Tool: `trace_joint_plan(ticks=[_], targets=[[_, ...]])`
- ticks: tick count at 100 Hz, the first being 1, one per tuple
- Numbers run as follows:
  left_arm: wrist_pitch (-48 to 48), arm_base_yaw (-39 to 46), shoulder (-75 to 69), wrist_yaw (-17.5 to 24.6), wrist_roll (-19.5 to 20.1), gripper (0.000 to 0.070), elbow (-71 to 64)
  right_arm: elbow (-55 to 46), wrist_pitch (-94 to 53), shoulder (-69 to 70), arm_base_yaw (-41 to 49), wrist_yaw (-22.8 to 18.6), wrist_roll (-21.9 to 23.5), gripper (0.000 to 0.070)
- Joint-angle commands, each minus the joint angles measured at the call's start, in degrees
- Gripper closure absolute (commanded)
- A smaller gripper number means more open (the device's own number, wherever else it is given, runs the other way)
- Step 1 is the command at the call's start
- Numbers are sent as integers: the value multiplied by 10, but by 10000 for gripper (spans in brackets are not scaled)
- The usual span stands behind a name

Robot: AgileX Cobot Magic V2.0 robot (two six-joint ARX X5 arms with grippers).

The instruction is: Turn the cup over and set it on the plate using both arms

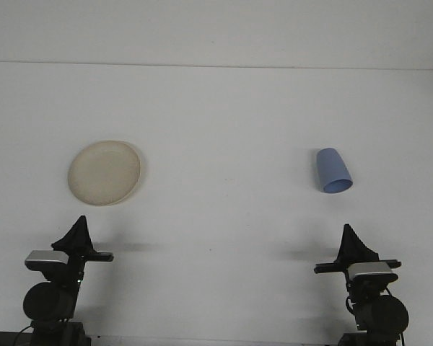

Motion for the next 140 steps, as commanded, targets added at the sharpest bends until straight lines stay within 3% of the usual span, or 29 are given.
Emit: trace_joint_plan(ticks=[1, 31, 78, 140], targets=[[6, 0, -1, 0, 1, 687, -11, -1, 7, -1, 0, 2, 1, 697], [6, 0, -1, 0, 1, 687, -11, 10, -5, 0, 0, -2, 2, 697], [6, 0, -1, 0, 1, 687, -11, 150, -128, 23, 0, 1, 13, 697], [6, 0, -1, 0, 1, 687, -11, 482, -425, 347, 0, 14, -2, 697]])
